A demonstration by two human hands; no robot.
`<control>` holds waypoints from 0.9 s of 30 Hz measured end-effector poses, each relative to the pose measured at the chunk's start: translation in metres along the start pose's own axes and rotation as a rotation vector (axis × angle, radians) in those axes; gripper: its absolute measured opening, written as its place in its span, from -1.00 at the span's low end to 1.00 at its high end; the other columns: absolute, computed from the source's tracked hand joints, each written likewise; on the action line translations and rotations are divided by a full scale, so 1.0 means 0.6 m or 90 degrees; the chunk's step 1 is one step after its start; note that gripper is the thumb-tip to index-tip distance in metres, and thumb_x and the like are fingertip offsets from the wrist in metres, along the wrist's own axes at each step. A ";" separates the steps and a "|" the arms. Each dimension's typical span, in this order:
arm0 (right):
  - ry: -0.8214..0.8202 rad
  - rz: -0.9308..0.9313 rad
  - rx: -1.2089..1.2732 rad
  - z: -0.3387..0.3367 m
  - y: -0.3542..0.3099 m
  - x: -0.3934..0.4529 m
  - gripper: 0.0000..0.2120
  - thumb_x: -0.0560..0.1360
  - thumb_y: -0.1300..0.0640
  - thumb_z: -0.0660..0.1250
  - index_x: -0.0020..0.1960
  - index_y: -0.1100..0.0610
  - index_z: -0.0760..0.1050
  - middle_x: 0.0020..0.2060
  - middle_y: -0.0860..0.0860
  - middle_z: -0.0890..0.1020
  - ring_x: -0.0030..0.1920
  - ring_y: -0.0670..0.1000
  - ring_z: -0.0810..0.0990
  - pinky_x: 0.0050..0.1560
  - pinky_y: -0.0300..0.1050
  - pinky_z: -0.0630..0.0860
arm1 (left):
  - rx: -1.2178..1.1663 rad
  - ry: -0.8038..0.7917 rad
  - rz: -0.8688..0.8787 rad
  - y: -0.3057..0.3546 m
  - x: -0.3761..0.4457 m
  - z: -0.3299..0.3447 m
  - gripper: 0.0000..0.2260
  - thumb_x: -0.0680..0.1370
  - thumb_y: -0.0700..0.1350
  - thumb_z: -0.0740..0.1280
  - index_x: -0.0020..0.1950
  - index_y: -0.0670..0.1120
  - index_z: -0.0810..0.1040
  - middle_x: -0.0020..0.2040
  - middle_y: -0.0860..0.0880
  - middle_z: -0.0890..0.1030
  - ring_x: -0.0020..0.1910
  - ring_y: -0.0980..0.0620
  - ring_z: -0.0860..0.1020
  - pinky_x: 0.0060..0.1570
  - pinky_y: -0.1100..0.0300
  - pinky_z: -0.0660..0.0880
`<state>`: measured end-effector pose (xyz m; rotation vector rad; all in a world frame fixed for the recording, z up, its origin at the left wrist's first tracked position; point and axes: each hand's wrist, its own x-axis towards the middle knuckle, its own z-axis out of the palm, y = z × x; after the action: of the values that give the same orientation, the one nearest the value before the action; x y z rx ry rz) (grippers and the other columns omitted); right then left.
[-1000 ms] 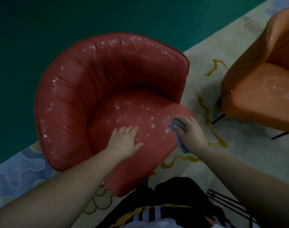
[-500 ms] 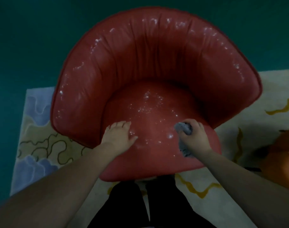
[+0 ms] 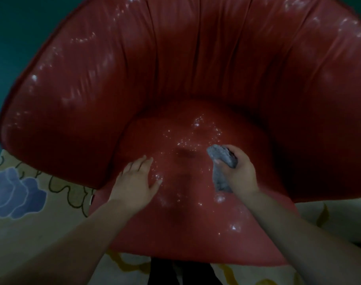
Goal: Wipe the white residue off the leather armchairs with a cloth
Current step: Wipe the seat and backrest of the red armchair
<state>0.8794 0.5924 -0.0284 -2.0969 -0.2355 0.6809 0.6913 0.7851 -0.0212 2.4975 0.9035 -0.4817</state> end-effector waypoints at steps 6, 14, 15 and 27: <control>0.030 -0.004 0.079 0.054 0.035 0.118 -0.60 0.47 0.11 0.43 0.28 -0.04 0.47 0.09 -0.17 0.60 0.06 -0.21 0.59 0.06 -0.31 0.54 | -0.032 0.039 0.008 -0.004 0.111 0.035 -0.38 0.56 0.19 0.22 0.55 0.03 0.13 0.57 0.03 0.10 0.54 -0.03 0.05 0.48 -0.05 0.13; 0.101 -0.191 -0.017 0.098 0.048 0.321 -0.70 0.52 0.23 0.34 0.21 -0.02 0.55 0.15 -0.03 0.52 0.10 -0.17 0.53 0.13 -0.43 0.41 | -0.107 0.106 0.006 -0.032 0.221 0.069 -0.44 0.57 0.15 0.22 0.53 0.05 0.19 0.57 0.10 0.06 0.54 0.07 -0.04 0.48 -0.09 0.10; 0.111 -0.218 -0.054 0.106 0.049 0.350 -0.71 0.53 0.24 0.33 0.18 -0.06 0.54 0.18 0.09 0.50 0.07 -0.07 0.52 0.12 -0.31 0.45 | -0.112 0.122 0.012 -0.035 0.230 0.072 -0.45 0.57 0.14 0.22 0.53 0.05 0.21 0.56 0.10 0.07 0.53 0.09 -0.04 0.48 -0.08 0.10; -0.074 -0.367 -0.141 0.171 0.108 0.281 -0.63 0.50 0.35 0.28 0.30 0.19 0.51 0.02 0.03 0.44 0.03 0.02 0.48 0.07 -0.13 0.45 | -0.135 0.141 -0.013 -0.060 0.262 0.101 -0.45 0.55 0.09 0.25 0.52 0.01 0.25 0.57 0.05 0.11 0.54 0.03 0.02 0.47 -0.07 0.14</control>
<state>0.9578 0.6952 -0.1912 -2.0473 -0.9744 0.4360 0.7709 0.8600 -0.1542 2.3799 1.0074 -0.1082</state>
